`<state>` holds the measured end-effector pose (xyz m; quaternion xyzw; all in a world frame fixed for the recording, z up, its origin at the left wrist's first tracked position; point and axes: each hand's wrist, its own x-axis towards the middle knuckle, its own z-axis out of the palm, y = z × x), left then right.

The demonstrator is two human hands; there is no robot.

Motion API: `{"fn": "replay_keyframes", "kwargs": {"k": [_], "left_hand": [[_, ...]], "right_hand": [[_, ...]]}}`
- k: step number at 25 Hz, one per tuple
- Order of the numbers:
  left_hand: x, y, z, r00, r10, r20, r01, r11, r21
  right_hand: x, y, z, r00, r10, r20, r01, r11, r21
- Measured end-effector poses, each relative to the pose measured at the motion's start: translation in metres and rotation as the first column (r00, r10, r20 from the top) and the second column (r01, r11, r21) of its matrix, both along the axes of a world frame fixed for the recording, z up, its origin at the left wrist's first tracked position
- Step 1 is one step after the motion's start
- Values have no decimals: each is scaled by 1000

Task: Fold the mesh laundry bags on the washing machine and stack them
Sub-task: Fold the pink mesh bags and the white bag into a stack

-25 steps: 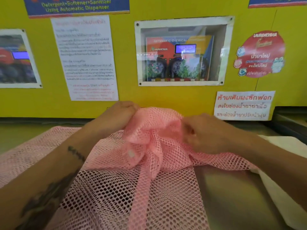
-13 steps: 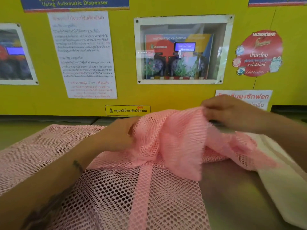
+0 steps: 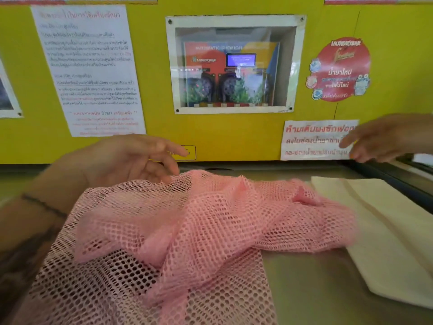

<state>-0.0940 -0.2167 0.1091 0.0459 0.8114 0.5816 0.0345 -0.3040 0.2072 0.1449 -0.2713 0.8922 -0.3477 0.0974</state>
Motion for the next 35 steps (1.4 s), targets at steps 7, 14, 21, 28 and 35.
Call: {"fn": "replay_keyframes", "kwargs": {"k": [7,14,21,28,35], "left_hand": [[-65,70,-51,998,63,9,-21,451,-892],[-52,98,-23,965,99,-245,-246,672,-699],[11,-11,21,696,678,-234,-715,630,-302],[61,-31,18,496,670,-552,-798,603,14],[94,-65,-33,613,760,-214,-661,346,-666]], "right_hand": [[54,-117,-55,913,377,-155,-251,819,517],[38,-120,-55,869,365,-334,-207,881,425],[9,-105,-18,831,204,-518,6,927,376],[103,-210,-41,750,657,-77,-573,703,421],[84,-192,-43,713,697,83,-604,549,578]]}}
